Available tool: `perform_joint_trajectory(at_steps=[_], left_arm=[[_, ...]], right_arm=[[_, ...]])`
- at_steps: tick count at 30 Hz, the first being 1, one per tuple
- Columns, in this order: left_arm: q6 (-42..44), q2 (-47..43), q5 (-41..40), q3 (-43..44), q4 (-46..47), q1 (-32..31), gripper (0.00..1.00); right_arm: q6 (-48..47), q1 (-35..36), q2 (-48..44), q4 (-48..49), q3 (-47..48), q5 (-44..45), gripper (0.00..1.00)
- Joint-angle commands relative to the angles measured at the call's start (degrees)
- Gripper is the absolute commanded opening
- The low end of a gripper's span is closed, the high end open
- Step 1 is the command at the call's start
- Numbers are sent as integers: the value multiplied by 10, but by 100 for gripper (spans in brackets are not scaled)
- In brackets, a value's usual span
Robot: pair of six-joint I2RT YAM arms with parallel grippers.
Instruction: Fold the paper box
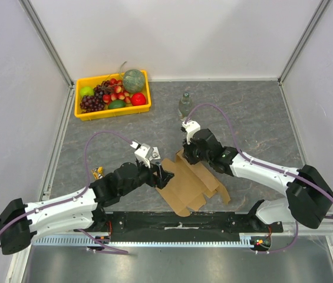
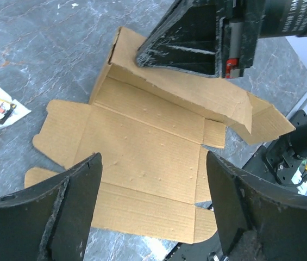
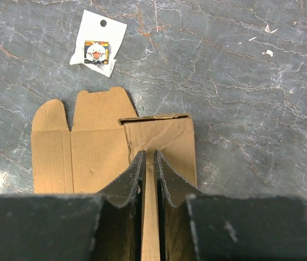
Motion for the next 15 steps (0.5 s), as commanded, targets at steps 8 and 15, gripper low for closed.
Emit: perform_joint_trajectory(at_steps=[8,15], left_arm=[[-75,-6,-38,39,-125,1,99],[-98,-15,-55,63,-169,5,100]], right_arm=[[9,0,-28,-84,65,30,17],[10,1,-45,-137,114,52,19]])
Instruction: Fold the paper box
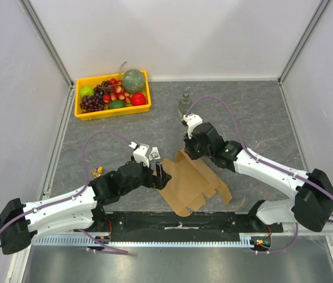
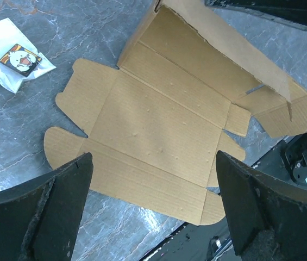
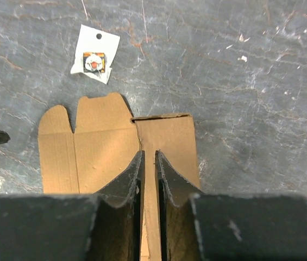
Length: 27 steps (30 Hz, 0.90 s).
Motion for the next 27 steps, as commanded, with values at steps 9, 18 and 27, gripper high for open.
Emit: perform_joint_trajectory(at_steps=[9,18,27], left_arm=[[-31,-13,-25,66,-70,25,100],[-48,24,90,90,-96,171,100],[22,100,103,179,-96,192,100]], right_arm=[[-4,0,-65,-100,75,97,27],[16,-1,-150,-132,48,176,46],[111,-9,-154,-255,82,207,55]])
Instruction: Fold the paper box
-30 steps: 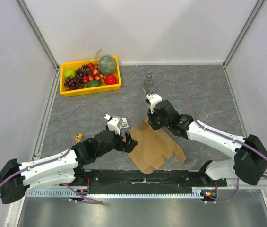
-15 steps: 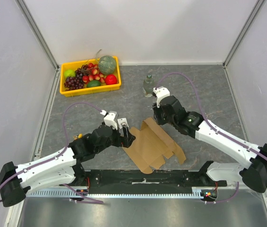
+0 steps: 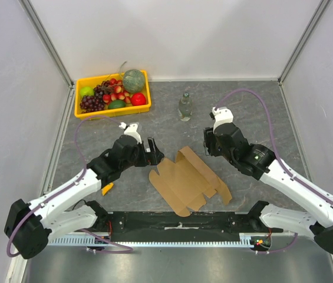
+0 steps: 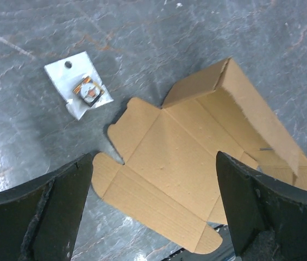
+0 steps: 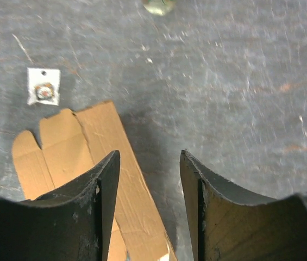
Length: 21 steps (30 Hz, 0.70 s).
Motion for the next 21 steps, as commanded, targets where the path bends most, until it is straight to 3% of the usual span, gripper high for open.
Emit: perform_joint_trajectory(at_steps=[1,11,16,21], left_arm=[[50,36,26,79,13,10,100],[164,234,169,285,41,11,89],[209,357,268,396,21,10,78],[235,442,308,461,-4,-1,74]], right_arm=[[81,-3,18,-119,39,40,55],[198,-3,-64,-306,14,-33,65],[247,-3,-123,-335,-45,-74,65],[262,-3,-145,-347,-88,-97,65]])
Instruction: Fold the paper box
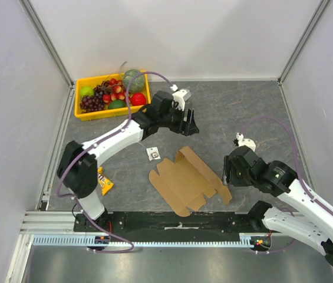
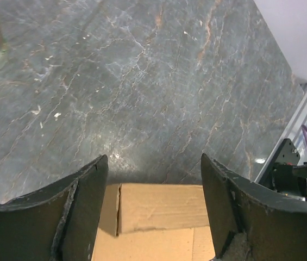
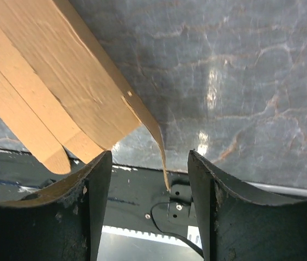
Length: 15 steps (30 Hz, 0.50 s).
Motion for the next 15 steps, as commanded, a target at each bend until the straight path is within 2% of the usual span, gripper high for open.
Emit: perform_joint_trajectory(at_steps=[1,7,15], left_arm=[[62,60,77,58,-28,-13,73],[92,111,65,86,-47,-53,72],[99,162,56,108,-57,-75,70]], right_arm=[[39,0,-12,-26,-28,-39,65],[42,0,-22,-14,-63,-47,61],[45,0,-31,58,-126,-59,49]])
